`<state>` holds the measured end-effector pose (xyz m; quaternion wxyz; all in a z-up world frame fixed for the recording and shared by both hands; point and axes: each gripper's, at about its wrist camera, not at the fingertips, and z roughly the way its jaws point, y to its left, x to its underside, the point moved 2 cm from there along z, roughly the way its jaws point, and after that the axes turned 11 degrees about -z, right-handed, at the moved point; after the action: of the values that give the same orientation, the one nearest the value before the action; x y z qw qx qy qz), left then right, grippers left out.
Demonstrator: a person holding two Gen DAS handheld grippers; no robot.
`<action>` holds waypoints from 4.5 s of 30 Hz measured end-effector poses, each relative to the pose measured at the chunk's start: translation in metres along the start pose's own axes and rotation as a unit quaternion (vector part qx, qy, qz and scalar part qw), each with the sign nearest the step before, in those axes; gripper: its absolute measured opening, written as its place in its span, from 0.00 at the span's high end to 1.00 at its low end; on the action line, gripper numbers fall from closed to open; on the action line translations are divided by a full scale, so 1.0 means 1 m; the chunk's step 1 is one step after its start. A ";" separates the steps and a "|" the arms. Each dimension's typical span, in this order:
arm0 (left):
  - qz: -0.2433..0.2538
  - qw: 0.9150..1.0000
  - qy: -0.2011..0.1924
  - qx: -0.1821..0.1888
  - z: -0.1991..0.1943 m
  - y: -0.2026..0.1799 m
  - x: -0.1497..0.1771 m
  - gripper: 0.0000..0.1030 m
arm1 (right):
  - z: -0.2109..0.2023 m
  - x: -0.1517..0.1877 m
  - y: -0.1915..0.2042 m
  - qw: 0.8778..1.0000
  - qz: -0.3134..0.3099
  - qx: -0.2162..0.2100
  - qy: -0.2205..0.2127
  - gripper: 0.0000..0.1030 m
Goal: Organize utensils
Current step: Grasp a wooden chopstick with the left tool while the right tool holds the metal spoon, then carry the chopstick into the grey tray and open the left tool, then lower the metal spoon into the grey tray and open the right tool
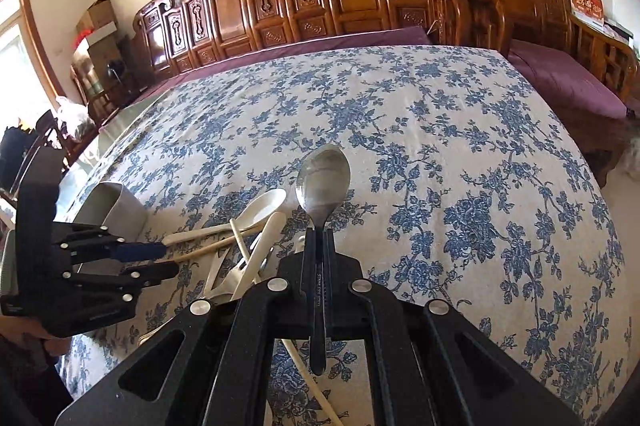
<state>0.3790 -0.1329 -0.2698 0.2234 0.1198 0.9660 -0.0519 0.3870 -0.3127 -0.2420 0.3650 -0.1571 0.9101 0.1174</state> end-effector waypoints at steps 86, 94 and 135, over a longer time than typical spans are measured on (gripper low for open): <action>-0.145 0.988 -0.047 -0.026 -0.077 0.142 0.103 0.96 | -0.023 -0.002 0.168 0.993 -0.096 -0.065 -0.037 0.96; -0.150 0.987 -0.058 -0.024 -0.084 0.143 0.099 0.94 | -0.022 -0.002 0.177 0.992 -0.100 -0.067 -0.032 0.96; -0.208 0.968 -0.130 -0.049 -0.140 0.212 0.097 0.92 | 0.064 -0.018 0.317 0.981 -0.147 -0.114 0.048 0.96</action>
<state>0.2898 0.1138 -0.1976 0.3366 -0.1027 0.9338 -0.0645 0.3214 0.0047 -0.2429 0.3136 -0.3351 0.8744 0.1576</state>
